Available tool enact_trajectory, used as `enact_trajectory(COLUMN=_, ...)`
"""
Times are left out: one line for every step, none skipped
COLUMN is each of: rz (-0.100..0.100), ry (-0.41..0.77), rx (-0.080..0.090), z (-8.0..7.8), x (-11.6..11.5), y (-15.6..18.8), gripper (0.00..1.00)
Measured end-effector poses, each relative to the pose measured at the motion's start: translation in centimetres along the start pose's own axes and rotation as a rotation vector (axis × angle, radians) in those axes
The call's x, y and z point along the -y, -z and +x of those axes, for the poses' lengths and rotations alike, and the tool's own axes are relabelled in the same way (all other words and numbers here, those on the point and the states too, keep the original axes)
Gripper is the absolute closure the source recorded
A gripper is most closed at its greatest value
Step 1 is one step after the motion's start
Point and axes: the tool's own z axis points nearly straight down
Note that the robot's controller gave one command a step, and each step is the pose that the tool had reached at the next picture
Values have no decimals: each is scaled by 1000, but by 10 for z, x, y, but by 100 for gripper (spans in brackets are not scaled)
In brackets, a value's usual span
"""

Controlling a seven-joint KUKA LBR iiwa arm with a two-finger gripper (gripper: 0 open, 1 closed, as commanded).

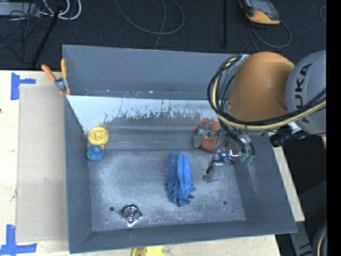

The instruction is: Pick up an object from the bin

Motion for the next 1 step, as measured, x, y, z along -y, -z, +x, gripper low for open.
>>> enact_trajectory(rz=0, ry=0, rx=8, z=-1, x=0, y=5, gripper=0)
